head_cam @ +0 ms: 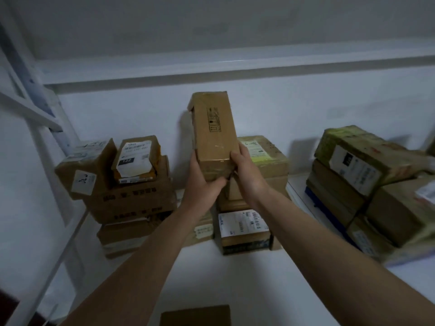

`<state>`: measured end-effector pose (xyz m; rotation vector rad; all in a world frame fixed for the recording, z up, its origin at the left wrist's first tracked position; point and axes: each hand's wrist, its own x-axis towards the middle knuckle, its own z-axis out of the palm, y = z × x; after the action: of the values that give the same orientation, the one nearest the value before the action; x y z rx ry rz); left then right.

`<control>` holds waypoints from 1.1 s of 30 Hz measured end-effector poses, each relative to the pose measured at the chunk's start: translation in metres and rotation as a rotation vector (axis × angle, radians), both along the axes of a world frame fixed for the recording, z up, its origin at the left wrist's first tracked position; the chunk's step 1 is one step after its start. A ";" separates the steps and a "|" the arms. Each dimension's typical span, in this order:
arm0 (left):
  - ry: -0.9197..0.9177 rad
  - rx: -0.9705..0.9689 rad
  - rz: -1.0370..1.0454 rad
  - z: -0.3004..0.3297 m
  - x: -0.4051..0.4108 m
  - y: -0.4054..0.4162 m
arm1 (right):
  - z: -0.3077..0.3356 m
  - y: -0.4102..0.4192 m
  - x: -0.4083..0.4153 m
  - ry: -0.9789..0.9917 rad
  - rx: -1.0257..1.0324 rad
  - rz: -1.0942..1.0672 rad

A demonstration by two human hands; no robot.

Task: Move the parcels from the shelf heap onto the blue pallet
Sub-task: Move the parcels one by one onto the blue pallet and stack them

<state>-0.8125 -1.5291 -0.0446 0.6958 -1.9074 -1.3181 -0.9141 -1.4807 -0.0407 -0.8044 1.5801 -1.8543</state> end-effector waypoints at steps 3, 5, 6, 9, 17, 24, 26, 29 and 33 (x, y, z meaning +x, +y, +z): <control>0.042 -0.021 -0.036 0.007 -0.011 0.015 | 0.013 0.025 -0.001 0.050 -0.027 -0.068; 0.073 -0.015 -0.069 0.013 -0.020 0.030 | 0.025 0.045 -0.005 0.105 -0.039 -0.110; 0.083 -0.013 -0.090 0.017 -0.026 0.039 | 0.031 0.056 -0.007 0.134 -0.048 -0.131; 0.102 -0.026 -0.156 0.031 -0.043 0.066 | 0.050 0.089 -0.017 0.212 -0.061 -0.183; 0.154 -0.086 -0.327 0.062 -0.104 0.180 | 0.083 0.214 -0.066 0.253 -0.132 -0.335; 0.117 -0.054 -0.478 0.067 -0.162 0.286 | 0.088 0.342 -0.127 0.252 -0.037 -0.478; 0.102 -0.034 -0.530 0.068 -0.177 0.313 | 0.088 0.376 -0.144 0.225 -0.022 -0.502; 0.067 -0.004 -0.612 0.073 -0.198 0.352 | 0.087 0.426 -0.171 0.207 -0.011 -0.533; 0.001 -0.007 -0.641 0.074 -0.226 0.393 | 0.082 0.480 -0.201 0.144 0.017 -0.557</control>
<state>-1.0388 -1.1359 0.0295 0.0606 -2.2266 -1.6776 -1.1147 -1.0003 0.0410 -0.5290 2.0637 -2.1907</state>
